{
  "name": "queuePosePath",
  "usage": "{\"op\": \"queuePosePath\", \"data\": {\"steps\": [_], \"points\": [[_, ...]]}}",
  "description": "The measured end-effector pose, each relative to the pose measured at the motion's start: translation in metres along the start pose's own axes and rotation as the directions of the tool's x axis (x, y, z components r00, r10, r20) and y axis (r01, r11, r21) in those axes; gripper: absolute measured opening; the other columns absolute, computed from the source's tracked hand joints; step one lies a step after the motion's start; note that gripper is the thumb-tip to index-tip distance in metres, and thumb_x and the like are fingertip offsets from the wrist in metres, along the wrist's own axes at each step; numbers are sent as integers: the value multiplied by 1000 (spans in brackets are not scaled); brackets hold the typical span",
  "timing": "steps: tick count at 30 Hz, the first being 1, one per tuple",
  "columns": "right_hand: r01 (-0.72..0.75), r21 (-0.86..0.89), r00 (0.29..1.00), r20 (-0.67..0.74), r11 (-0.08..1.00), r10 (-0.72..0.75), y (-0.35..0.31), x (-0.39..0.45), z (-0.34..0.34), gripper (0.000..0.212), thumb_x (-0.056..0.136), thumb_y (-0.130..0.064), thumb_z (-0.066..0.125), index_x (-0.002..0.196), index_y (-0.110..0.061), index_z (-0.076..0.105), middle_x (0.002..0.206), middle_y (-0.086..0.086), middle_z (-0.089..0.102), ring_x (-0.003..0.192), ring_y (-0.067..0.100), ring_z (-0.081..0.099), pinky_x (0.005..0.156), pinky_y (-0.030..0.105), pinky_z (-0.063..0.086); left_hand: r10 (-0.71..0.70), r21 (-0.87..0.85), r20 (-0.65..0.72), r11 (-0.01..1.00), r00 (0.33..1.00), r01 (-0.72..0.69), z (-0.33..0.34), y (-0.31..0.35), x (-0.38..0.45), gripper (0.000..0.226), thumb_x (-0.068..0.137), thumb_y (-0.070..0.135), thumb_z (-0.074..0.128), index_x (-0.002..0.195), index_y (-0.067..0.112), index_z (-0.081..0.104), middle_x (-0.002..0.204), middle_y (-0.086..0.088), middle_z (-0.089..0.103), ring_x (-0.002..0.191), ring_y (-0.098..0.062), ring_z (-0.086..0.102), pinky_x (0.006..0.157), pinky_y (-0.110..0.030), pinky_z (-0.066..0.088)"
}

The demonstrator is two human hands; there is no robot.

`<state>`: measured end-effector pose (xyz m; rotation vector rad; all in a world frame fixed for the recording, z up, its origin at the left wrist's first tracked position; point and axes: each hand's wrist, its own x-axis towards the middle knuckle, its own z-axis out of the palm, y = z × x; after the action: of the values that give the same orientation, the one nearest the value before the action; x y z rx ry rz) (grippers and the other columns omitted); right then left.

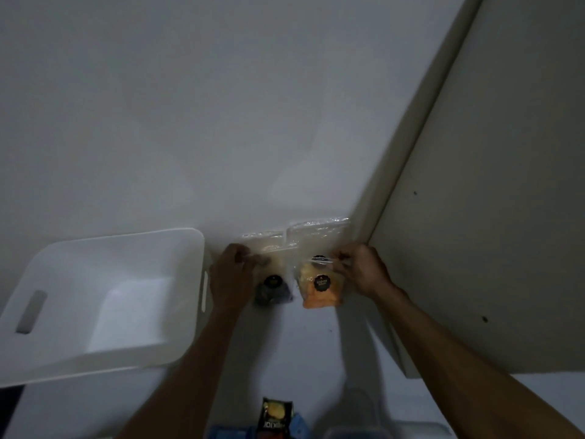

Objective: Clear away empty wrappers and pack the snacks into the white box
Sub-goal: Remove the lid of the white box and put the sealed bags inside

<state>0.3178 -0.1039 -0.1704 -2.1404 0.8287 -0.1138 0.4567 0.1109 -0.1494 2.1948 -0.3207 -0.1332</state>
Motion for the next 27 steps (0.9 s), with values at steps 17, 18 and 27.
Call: {"op": "queuePosePath", "data": {"steps": [17, 18, 27], "points": [[144, -508, 987, 16, 849, -158, -9, -16, -6, 18, 97, -28, 51, 96, -22, 68, 106, 0, 60, 108, 24, 51, 75, 34, 49, 263, 258, 191, 916, 946, -307, -12, -1, -4, 25, 84, 37, 57, 85, 21, 75, 88, -4, 74, 82, -30, 64, 69, -37, 51], [137, -505, 989, 16, 852, -150, -12, -18, -10, 16, 96, -27, 52, 94, -22, 67, 105, 0, 61, 107, 24, 53, 73, 34, 49, 251, 233, 184, 928, 950, -290, -14, 3, -7, 28, 82, 37, 55, 85, 18, 75, 88, -6, 74, 83, -31, 64, 70, -38, 50], [151, -513, 974, -70, 845, -216, -98, -56, -74, 17, 98, -27, 52, 101, -17, 65, 110, 5, 64, 104, 27, 59, 78, 39, 51, 332, 126, 93, 931, 939, -342, -89, 67, -13, 18, 86, 30, 67, 84, 15, 76, 90, -5, 75, 84, -25, 67, 76, -36, 54]]}}
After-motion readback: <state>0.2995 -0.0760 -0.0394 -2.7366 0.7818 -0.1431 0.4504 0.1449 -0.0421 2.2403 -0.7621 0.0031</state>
